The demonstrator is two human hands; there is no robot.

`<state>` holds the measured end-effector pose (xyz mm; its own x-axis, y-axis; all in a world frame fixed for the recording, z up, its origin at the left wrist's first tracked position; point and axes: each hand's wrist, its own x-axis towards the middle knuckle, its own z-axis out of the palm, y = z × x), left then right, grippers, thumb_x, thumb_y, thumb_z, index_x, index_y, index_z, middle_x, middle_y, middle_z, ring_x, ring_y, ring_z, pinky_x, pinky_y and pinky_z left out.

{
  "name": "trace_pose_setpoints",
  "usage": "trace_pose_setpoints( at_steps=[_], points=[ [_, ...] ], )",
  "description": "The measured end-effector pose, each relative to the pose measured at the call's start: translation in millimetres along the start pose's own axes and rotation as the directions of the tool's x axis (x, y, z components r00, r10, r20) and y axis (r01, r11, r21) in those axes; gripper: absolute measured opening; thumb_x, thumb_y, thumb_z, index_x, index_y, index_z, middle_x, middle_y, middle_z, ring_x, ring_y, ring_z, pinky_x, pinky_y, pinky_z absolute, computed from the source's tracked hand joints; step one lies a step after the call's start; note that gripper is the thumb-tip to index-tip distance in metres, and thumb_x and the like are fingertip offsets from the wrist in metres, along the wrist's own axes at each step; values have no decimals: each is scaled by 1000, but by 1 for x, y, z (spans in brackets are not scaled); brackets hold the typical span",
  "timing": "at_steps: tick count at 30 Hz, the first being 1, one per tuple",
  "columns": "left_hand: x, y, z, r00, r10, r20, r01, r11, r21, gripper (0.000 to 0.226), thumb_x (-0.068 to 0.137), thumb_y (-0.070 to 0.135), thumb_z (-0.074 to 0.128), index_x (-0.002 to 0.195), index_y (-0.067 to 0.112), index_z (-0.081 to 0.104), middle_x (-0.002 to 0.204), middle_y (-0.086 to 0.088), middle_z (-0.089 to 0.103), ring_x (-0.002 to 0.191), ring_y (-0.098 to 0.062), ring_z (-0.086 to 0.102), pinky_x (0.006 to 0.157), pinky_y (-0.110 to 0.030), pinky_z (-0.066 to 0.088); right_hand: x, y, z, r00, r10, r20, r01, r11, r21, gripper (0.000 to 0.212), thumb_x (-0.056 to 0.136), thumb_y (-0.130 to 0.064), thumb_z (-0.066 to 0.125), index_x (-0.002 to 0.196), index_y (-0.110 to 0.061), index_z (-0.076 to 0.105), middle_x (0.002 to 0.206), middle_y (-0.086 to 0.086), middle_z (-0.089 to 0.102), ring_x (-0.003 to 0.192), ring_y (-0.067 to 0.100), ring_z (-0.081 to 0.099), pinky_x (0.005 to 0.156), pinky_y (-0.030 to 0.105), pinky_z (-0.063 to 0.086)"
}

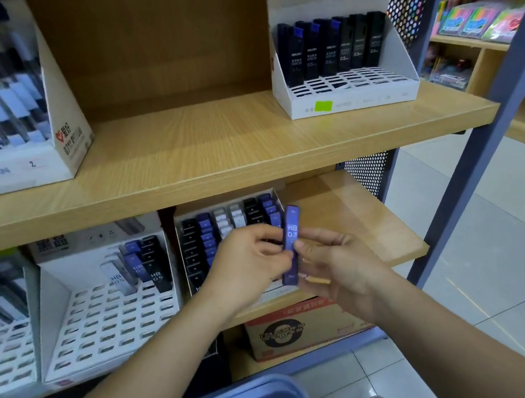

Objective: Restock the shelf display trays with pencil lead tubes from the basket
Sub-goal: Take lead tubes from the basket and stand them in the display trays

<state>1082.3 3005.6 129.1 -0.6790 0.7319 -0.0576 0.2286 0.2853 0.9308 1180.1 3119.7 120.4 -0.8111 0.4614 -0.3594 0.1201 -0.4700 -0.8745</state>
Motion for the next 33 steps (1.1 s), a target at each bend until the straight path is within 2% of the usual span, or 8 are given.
trace_pose_setpoints(
  at_steps=[3,10,15,17,19,21,25,33],
  points=[
    [0,-2,-3,998,-52,-41,40,969,-242,16,83,0,68,95,11,69,88,-10,72,74,-22,71,74,-35,59,-2,1,3,986,80,149,-76,997,-33,23,97,-5,55,114,-10,69,100,18,74,87,28,74,69,31,61],
    [12,-3,-17,992,-33,-123,3,972,-235,20,85,14,70,103,20,63,84,-6,70,63,-11,66,74,-32,58,4,9,4,991,52,121,-12,951,-310,20,99,-5,53,115,-5,65,82,6,70,66,11,64,61,20,54],
    [30,1,-32,973,0,-232,-21,996,-90,13,88,15,67,101,15,65,86,-1,70,73,-11,70,75,-23,56,15,15,-4,981,-141,-132,31,790,-612,30,94,-17,63,123,-19,59,85,1,59,66,13,54,59,23,44],
    [39,4,-33,970,38,-240,-26,998,53,6,90,20,65,96,22,64,83,9,65,81,-12,69,77,-23,53,19,18,-10,971,-179,-161,19,725,-689,36,96,-14,58,131,-20,54,102,5,61,74,16,58,59,22,45],
    [47,7,-31,975,99,-200,-45,965,260,5,91,25,63,89,30,61,81,18,59,87,-12,65,80,-25,49,23,24,-14,974,-191,-125,22,621,-784,45,97,-12,52,141,-20,46,128,9,56,105,21,59,76,23,48],
    [54,7,-25,979,140,-146,-67,906,418,12,92,28,61,103,27,64,84,18,58,88,-10,59,79,-22,44,25,30,-14,981,-185,-65,37,500,-865,51,97,-11,50,146,-17,39,138,11,52,123,24,52,93,27,45],
    [65,0,-14,978,198,-70,-131,834,536,23,91,24,63,113,17,66,92,4,66,84,-13,60,79,-24,48,26,35,-15,988,-152,-11,44,356,-933,58,96,-8,50,150,-17,30,141,12,50,127,26,48,100,30,40],
    [68,-5,-10,948,317,32,-259,707,658,20,91,23,62,108,15,68,88,-5,71,81,-22,63,78,-32,50,29,43,-21,981,-174,89,133,262,-956,69,93,-5,50,152,-30,25,146,6,48,126,24,49,93,26,43]
  ],
)
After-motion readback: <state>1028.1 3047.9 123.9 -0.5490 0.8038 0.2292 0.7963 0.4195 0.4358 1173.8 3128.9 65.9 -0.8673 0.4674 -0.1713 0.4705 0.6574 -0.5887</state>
